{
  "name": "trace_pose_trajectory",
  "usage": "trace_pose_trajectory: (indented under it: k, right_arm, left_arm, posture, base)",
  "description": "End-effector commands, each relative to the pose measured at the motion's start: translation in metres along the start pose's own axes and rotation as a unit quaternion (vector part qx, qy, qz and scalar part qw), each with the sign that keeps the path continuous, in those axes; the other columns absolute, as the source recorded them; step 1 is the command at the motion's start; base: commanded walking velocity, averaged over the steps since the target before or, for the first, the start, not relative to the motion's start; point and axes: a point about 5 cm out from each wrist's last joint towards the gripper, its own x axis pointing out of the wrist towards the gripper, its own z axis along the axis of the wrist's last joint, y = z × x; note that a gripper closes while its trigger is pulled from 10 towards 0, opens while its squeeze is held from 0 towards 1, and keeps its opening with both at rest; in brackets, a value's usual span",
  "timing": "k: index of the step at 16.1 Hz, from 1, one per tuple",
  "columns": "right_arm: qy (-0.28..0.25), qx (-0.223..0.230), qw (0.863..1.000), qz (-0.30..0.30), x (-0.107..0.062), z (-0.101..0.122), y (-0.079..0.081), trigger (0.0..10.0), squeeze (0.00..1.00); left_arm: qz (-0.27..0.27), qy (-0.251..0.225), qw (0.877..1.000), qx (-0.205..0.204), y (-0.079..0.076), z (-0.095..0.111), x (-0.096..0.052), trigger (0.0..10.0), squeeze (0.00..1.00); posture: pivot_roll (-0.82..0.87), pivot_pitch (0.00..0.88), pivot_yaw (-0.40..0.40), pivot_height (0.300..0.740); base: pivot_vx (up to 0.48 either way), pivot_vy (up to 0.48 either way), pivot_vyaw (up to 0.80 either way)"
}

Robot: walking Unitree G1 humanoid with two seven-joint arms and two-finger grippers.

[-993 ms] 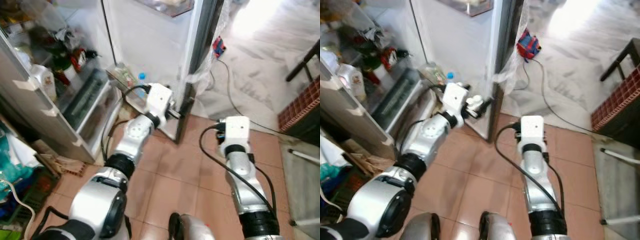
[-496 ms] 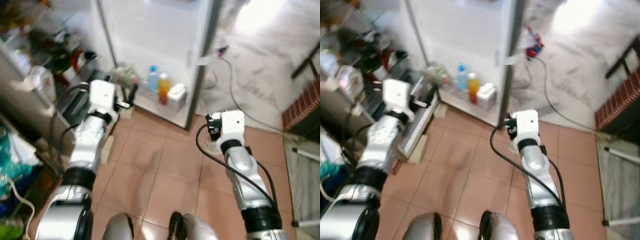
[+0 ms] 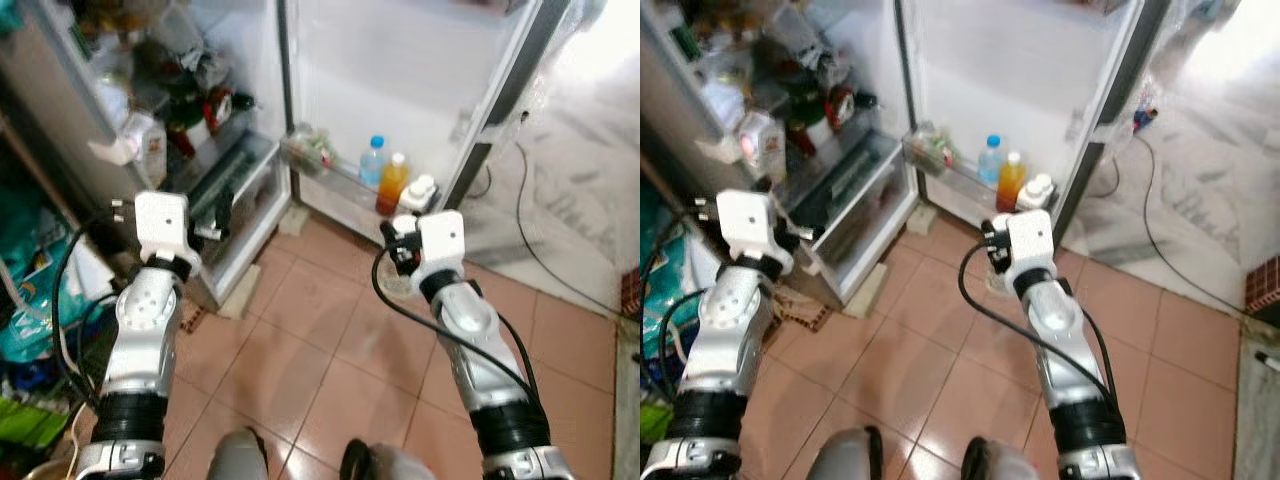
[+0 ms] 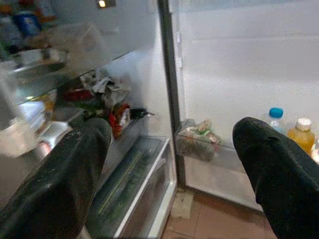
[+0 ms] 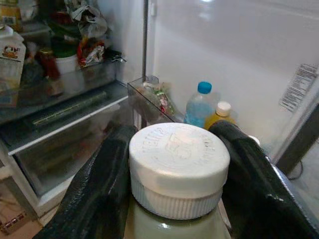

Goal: Restocking fridge

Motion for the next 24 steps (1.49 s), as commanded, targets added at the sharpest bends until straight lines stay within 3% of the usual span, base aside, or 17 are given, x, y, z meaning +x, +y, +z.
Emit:
trace_pose_trajectory:
  k: [1, 14, 17, 24]
  right_arm:
    - [-0.021, -0.005, 1.000, 0.022, 0.003, 0.008, 0.004, 10.0, 0.00]
    - [-0.032, -0.007, 0.996, 0.079, 0.005, 0.010, 0.014, 10.0, 0.00]
    - [-0.031, 0.001, 0.995, 0.096, 0.004, 0.009, 0.019, 10.0, 0.00]
    - [-0.031, 0.009, 0.994, 0.103, 0.004, 0.007, 0.023, 10.0, 0.00]
  left_arm:
    - [0.001, 0.007, 1.000, 0.001, -0.002, 0.001, 0.000, 10.0, 0.00]
    - [0.005, 0.025, 1.000, -0.009, -0.015, 0.003, 0.004, 10.0, 0.00]
    - [0.007, 0.029, 0.999, -0.013, -0.016, 0.002, 0.004, 10.0, 0.00]
    - [0.008, 0.037, 0.999, -0.008, -0.018, 0.000, 0.005, 10.0, 0.00]
  posture:
    - [0.01, 0.123, -0.021, 0.740]
    - [0.01, 0.122, -0.021, 0.740]
    - [0.01, 0.124, -0.021, 0.740]
    - [0.01, 0.125, -0.021, 0.740]
  base:
    - [0.480, 0.000, 0.00]
    - [0.436, 0.000, 0.64]
    - [0.368, 0.000, 0.00]
    - [0.000, 0.000, 0.00]
